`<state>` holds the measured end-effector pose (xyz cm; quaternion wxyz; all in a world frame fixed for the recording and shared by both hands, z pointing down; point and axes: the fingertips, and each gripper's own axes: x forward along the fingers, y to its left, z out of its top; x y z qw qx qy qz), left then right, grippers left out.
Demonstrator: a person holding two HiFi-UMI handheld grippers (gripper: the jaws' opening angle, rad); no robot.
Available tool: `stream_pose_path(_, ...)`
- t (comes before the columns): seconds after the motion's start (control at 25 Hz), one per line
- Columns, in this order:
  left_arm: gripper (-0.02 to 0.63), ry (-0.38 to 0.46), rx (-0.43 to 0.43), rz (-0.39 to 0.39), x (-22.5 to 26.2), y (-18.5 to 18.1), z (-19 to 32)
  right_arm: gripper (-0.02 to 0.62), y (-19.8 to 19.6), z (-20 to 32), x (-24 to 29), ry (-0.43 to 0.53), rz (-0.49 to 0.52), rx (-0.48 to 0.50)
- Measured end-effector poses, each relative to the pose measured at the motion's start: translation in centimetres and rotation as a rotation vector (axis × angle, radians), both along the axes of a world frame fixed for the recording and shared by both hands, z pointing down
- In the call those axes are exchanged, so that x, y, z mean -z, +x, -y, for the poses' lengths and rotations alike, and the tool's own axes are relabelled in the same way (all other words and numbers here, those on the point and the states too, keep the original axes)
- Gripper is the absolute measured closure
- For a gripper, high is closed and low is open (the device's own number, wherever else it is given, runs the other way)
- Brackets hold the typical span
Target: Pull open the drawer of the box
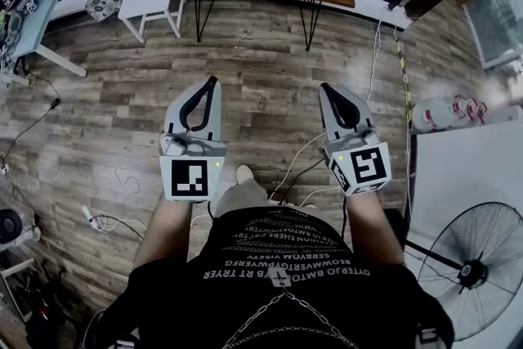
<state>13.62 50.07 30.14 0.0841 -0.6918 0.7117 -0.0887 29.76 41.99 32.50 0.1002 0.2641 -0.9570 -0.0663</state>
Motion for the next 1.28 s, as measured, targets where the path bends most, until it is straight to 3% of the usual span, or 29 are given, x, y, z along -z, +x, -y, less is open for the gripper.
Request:
stream_pose_path(0.16, 0.6, 0.019, -0.042, 0.001, 0.2, -2.3, 1.0, 0.599, -2.7, 0.4, -0.8, -0.031, -0.013, 0.001)
stream_pose_path(0.28, 0.6, 0.007, -0.061, -0.045, -0.5, -3.5, 1.7, 0.598, -3.8, 0.6, -1.0, -0.085, -0.016, 0.017)
stream_pose_path(0.48, 0.6, -0.004, -0.097, -0.05, -1.3, -4.8, 2.8, 0.598, -4.3, 1.0, -0.8, -0.069, -0.062, 0.026)
stream_pose_path(0.56, 0.6, 0.005, -0.104, -0.015, -1.2, -3.9, 2.4, 0.598, -3.7, 0.7, -0.7, -0.057, -0.054, 0.031)
stream_pose_path(0.64, 0.6, 0.021, -0.093, 0.003, -1.0, -2.9, 1.8, 0.598, -2.8, 0.4, -0.8, -0.042, -0.05, 0.031)
stream_pose_path(0.8, 0.6, 0.053, -0.092, -0.073, -0.4, -4.5, 3.2, 0.598, -4.8, 2.5, -0.8, -0.043, -0.054, 0.027)
stream_pose_path(1.28, 0.6, -0.029, -0.012, -0.091, -1.9, -5.6, 7.5, 0.598, -6.3, 10.0, -3.7, -0.136, 0.033, 0.062)
